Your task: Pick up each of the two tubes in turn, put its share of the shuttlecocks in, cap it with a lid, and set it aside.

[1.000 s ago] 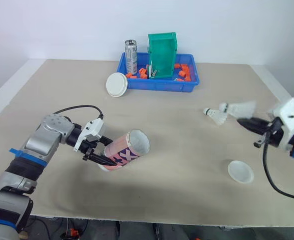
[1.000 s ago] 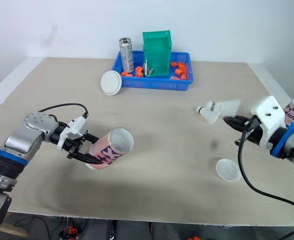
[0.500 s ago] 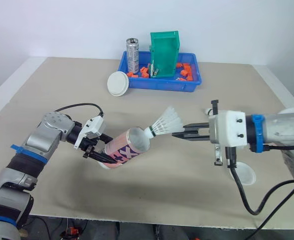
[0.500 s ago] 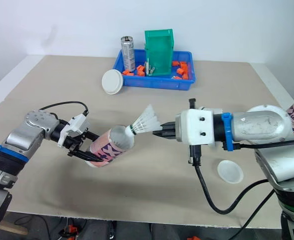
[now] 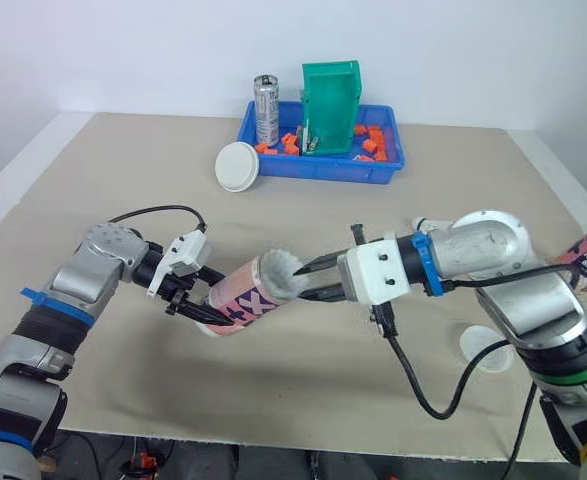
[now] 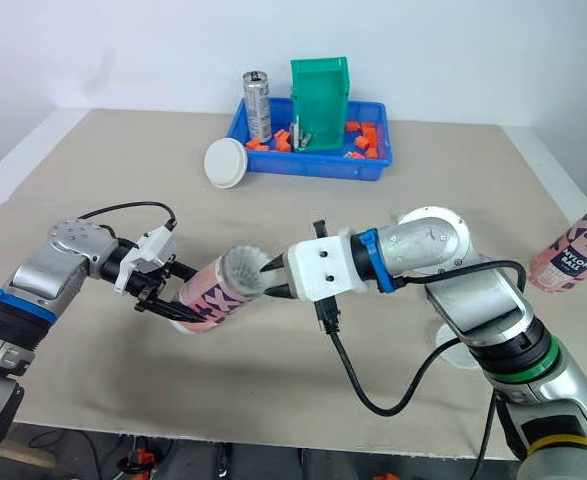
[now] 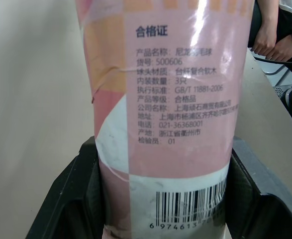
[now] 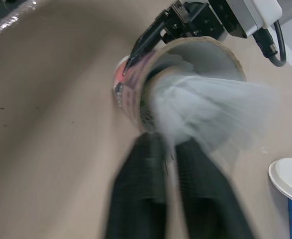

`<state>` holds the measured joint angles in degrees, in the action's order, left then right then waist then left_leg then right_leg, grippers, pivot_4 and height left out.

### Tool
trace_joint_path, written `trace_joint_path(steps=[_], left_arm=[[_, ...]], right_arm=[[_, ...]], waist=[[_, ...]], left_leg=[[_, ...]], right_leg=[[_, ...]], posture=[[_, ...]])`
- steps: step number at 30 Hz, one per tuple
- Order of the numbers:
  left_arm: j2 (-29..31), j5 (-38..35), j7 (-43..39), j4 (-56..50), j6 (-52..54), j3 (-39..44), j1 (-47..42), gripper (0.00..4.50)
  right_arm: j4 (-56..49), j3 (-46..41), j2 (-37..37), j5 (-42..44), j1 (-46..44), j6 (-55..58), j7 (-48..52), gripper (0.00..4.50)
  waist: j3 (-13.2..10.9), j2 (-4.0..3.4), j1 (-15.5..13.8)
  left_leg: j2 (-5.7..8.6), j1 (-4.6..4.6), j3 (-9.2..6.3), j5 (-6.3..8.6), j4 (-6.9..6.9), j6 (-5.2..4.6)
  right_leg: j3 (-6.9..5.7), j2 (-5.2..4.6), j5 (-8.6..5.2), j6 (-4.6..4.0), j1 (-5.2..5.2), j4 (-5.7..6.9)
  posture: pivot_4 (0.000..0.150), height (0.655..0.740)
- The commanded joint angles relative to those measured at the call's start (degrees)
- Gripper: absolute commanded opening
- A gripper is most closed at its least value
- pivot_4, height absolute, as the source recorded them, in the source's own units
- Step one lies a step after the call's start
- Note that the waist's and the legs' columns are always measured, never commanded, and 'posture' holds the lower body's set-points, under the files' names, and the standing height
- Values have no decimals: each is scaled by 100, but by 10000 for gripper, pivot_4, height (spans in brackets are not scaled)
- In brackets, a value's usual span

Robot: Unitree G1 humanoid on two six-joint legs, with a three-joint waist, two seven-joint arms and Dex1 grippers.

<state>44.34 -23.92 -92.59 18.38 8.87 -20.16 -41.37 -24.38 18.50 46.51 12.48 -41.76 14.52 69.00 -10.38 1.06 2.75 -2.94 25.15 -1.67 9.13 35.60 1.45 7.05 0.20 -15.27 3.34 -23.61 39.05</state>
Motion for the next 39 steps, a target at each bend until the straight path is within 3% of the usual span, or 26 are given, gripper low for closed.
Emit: trace_joint_path(steps=[1, 2, 6, 10, 14, 17, 21, 25, 39], left_arm=[[55, -26, 9, -189, 60, 127, -57, 27464], [54, -28, 9, -215, 81, 136, -47, 27464], [45, -15, 9, -314, 148, 191, -3, 27464], [45, -13, 9, -430, 211, 277, 81, 27464], [42, -2, 9, -538, 259, 400, 190, 27464], [26, -7, 9, -588, 307, 455, 222, 27464], [7, -8, 9, -603, 310, 473, 212, 27464], [-26, 0, 9, -582, 319, 486, 165, 27464], [-20, 0, 9, -572, 349, 539, 127, 27464]], right_arm=[[-179, -488, 6, 490, -221, 330, 87, 25834], [-224, -678, 38, 734, -220, 474, 109, 31054], [57, -1550, 352, 1126, 32, 876, -63, 31054], [678, -2321, 810, 638, 967, 940, -637, 31054], [1290, -3329, 715, 352, 2281, 930, -1474, 31054], [1720, -3691, 503, 230, 2666, 848, -2023, 31054], [2296, -3830, 279, 289, 2576, 840, -2362, 31054], [3076, -3354, 10, 71, 2223, 759, -2507, 31054], [6224, -2490, -553, -542, 259, -301, -2557, 31054]], waist=[[0, 0, -1], [0, 0, -1], [-1, 2, -2], [6, 20, -32], [6, 22, -33], [5, 20, 1], [4, 20, 50], [4, 20, 60], [2, 16, 131]], left_leg=[[0, 0, -2, 0, 0, 0], [0, 0, -3, 0, -1, 0], [1, 1, -6, 0, -1, 0], [4, 0, -11, 0, 1, 0], [10, 0, -9, 1, 3, -1], [13, 0, -9, 1, 0, -1], [9, -10, -4, 0, 3, -1], [8, -11, -2, -5, 15, -6], [12, -7, -5, -5, 0, -6]], right_leg=[[-2, 1, 1, 3, 0, 1], [-2, 0, 5, 9, 0, 1], [-5, -1, 7, 12, 2, 2], [-11, -5, -5, -1, 11, 0], [-10, -11, -4, 14, 14, 1], [-8, -11, 3, 25, 11, 2], [-5, -8, 18, 21, 12, 2], [0, -6, 18, 7, 17, 2], [6, -2, 21, 29, 16, 0]], posture=[[1500, 7362], [1500, 7362], [1500, 7362], [1500, 7362], [1500, 7362], [1500, 7362], [1500, 7362], [1500, 7362], [1500, 7362]])
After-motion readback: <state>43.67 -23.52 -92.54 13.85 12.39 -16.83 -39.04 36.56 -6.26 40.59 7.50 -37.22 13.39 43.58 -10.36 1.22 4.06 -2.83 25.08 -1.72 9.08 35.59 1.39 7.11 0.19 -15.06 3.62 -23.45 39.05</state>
